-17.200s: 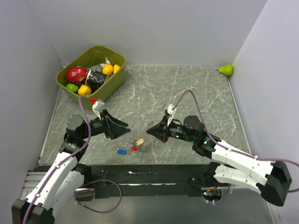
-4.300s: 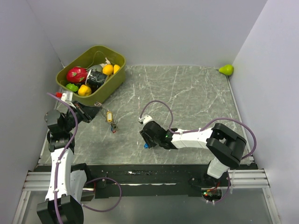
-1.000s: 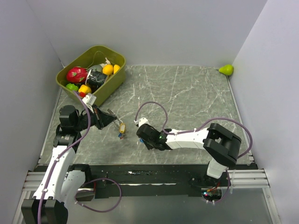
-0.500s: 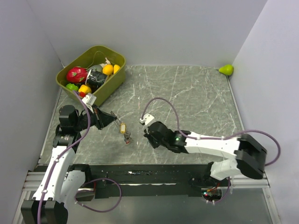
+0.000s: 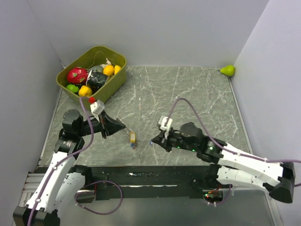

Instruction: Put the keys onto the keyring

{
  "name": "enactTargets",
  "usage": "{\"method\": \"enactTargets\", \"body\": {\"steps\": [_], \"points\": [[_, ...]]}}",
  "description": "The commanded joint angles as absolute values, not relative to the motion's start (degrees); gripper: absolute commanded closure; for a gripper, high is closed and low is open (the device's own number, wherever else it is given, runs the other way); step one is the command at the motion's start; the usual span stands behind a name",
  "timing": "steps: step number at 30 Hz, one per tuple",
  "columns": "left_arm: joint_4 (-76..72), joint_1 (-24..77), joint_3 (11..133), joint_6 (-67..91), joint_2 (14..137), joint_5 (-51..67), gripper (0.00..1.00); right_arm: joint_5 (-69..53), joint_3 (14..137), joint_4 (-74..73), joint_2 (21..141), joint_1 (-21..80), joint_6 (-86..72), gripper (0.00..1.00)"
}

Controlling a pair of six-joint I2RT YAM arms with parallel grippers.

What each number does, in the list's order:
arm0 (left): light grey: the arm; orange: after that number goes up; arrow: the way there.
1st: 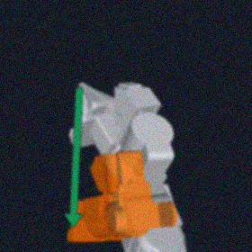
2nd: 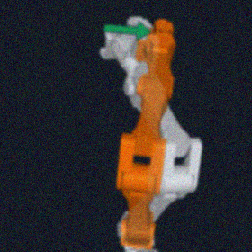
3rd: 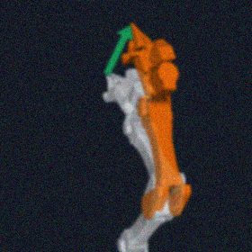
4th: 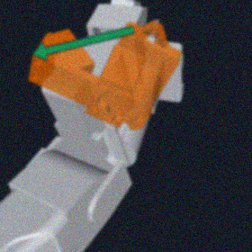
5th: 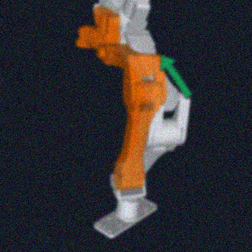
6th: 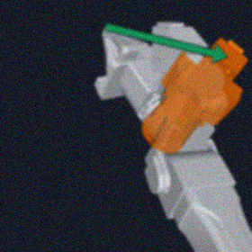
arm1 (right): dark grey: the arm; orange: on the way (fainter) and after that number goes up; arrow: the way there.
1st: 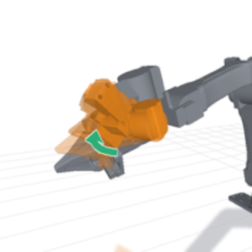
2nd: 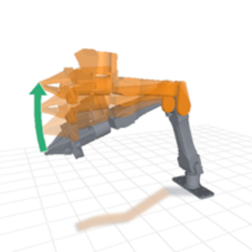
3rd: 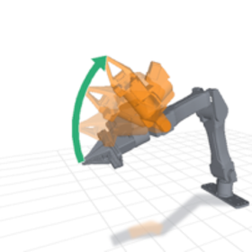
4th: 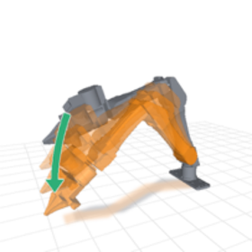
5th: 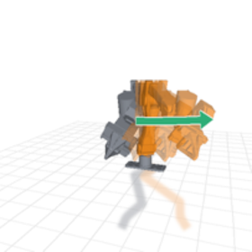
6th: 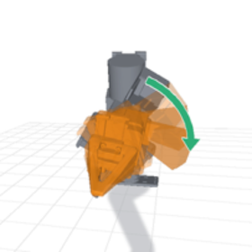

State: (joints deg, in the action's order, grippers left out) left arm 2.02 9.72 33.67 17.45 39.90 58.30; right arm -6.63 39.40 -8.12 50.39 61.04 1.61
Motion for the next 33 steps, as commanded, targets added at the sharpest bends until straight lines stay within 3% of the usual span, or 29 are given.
{"method": "enactTargets", "body": {"steps": [1, 16, 33], "points": [[-6.9, 14.9, 32.6, 15.1, 35.6, 64.4, 0.99, -17.6, 38.4, -4.7, 43.3, 59.2, 5.0, 1.00], [-1.5, 29.7, 31.0, 5.5, 34.2, 57.4, 0.99, -28.6, 43.8, -9.4, 46.2, 54.6, 9.3, 1.00], [2.8, 31.2, 32.3, 4.5, 35.1, 49.0, 0.99, -36.9, 49.4, -3.5, 57.6, 54.6, 6.0, 1.00]]}}
